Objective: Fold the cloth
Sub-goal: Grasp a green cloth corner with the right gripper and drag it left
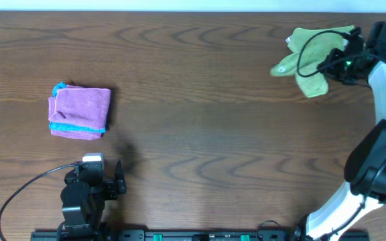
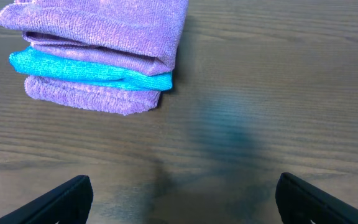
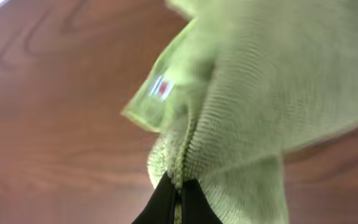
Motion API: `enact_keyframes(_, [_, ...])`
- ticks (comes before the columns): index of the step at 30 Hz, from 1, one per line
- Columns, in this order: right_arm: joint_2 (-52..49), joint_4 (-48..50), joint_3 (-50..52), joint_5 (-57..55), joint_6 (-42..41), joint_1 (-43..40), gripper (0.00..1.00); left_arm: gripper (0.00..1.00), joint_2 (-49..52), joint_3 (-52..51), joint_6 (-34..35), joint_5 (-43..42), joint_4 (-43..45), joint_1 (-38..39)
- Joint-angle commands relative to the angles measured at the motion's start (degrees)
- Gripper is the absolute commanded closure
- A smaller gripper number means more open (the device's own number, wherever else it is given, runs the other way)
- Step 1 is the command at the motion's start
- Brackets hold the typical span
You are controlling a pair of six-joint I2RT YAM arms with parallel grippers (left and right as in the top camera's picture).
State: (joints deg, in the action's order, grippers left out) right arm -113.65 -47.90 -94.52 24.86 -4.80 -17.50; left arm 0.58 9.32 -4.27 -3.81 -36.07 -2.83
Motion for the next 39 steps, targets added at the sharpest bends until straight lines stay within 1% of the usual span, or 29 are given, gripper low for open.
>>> enact_keyframes(1, [1.49, -3.52, -0.52, 0.63, 3.85, 3.96, 0.99, 0.04, -0.37, -0.35, 0.46, 0.83, -0.15, 0.24])
enact_keyframes(7, [2.23, -7.21, -0.52, 0.63, 4.24, 13.14, 0.99, 0.05, -0.37, -0.35, 0.44, 0.83, -0.15, 0.24])
enact_keyframes(14, [2.21, -6.19, -0.50, -0.92, 3.08, 26.47, 0.99, 0.04, -0.37, -0.35, 0.46, 0.83, -0.15, 0.24])
enact_keyframes(19, [2.21, -4.13, -0.52, -1.03, 0.04, 34.32, 0.99, 0.05, -0.37, -0.35, 0.44, 0.83, -0.15, 0.24])
enact_keyframes(24, [2.40, -3.37, -0.52, -0.66, -0.96, 38.77, 0.99, 0.05, -0.37, -0.35, 0.46, 0.83, -0.15, 0.24])
enact_keyframes(28, [2.43, -3.48, -0.52, 2.40, -0.92, 41.77, 0.99, 0.05, -0.37, -0.35, 0.46, 0.83, -0.15, 0.24])
enact_keyframes(33, [2.43, -1.97, -0.52, 2.12, 2.49, 45.79, 0.99, 0.05, -0.37, -0.35, 0.46, 0.83, -0.15, 0.24])
enact_keyframes(36, [2.27, 0.76, -0.52, -3.34, 4.98, 48.17, 0.99, 0.05, -0.37, -0.35, 0.44, 0.83, -0.15, 0.24])
enact_keyframes(39, [1.25, 5.44, -0.52, -6.32, 6.19, 49.03, 0.99, 0.05, -0.37, -0.35, 0.46, 0.83, -0.15, 0.24])
